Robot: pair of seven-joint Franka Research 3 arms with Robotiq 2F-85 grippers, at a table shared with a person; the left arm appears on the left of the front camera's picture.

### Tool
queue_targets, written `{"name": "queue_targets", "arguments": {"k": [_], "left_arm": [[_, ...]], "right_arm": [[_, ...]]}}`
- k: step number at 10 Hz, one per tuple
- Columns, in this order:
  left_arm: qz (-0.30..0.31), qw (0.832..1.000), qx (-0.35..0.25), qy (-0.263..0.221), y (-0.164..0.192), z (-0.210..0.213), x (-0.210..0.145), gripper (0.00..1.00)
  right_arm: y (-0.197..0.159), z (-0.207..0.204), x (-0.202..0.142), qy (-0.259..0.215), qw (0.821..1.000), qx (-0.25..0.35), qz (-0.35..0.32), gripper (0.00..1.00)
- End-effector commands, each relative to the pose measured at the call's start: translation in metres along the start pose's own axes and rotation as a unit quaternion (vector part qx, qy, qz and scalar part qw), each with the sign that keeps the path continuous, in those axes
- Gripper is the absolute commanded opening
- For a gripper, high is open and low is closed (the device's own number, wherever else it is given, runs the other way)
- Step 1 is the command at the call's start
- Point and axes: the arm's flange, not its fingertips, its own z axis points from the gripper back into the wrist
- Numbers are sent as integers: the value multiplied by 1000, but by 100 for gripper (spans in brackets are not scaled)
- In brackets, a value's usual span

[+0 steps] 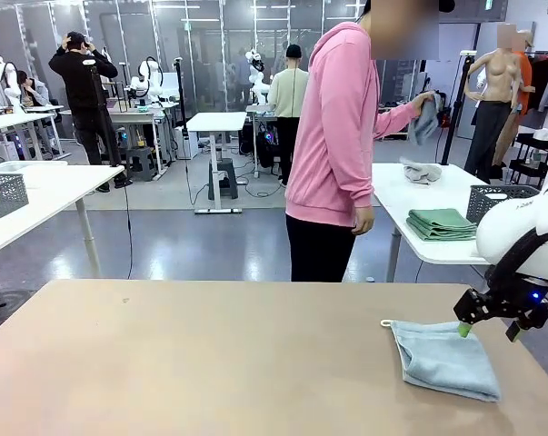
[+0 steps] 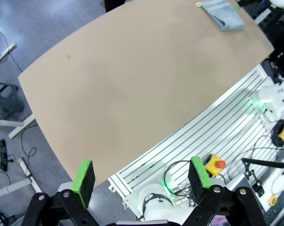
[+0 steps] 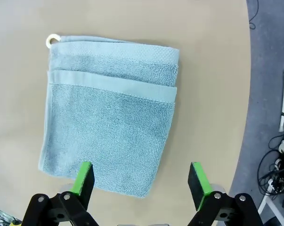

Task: Fold the towels and place them in the basket.
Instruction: When a person lays out a Towel with hook on the table, fold it in half twice.

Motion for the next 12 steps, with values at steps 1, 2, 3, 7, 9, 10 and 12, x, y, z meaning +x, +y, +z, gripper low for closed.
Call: {"name": "queue_targets", "arguments": {"k": [1,2,3,7,9,10,12], "left_arm": [[-2,1000,4,1,-1,1,1,100],[-2,1000,4,1,-1,1,1,100],[-2,1000,4,1,-1,1,1,100],[-2,1000,4,1,-1,1,1,100],[-2,1000,4,1,-1,1,1,100],[-2,1000,4,1,-1,1,1,100],[-2,1000,4,1,-1,1,1,100]], "right_arm": [[0,0,0,0,1000,-1,1,100],[0,0,0,0,1000,-1,1,100],[0,0,0,0,1000,-1,1,100],[-27,167,-20,-79,995,49,43,100],[-58,262,-51,-76,991,33,106,100],[-68,295,-67,-83,986,47,135,100],[-86,342,-110,-114,969,76,205,100]]}}
